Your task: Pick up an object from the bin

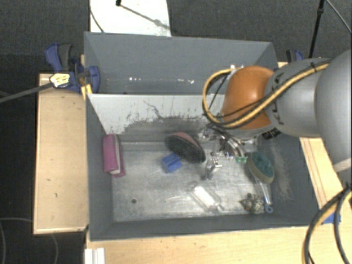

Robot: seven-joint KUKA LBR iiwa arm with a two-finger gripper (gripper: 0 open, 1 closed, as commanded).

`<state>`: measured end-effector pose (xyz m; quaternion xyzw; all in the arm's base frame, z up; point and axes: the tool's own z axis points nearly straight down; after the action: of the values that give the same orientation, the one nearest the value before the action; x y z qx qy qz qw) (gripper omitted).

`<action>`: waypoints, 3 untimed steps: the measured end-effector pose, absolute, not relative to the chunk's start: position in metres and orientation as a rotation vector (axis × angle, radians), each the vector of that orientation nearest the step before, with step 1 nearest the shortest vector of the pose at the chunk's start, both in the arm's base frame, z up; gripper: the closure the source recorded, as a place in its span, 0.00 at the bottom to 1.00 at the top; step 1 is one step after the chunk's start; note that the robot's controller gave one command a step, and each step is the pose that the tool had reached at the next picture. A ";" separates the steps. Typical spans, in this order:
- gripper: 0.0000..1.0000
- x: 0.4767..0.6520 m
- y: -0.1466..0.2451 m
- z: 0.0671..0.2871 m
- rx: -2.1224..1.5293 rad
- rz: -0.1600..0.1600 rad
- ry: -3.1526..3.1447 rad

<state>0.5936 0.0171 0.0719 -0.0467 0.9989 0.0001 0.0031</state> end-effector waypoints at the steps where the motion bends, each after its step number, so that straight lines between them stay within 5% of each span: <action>1: 0.00 0.587 0.082 0.076 0.055 0.006 3.134; 2: 1.00 0.588 0.078 0.077 0.057 0.002 3.132; 3: 0.00 0.587 0.078 0.076 0.054 0.001 3.135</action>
Offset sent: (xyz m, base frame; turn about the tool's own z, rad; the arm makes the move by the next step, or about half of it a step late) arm -0.0074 0.0610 0.0028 0.1323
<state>0.5874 0.0782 0.0757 0.0173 0.9998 0.0004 0.0033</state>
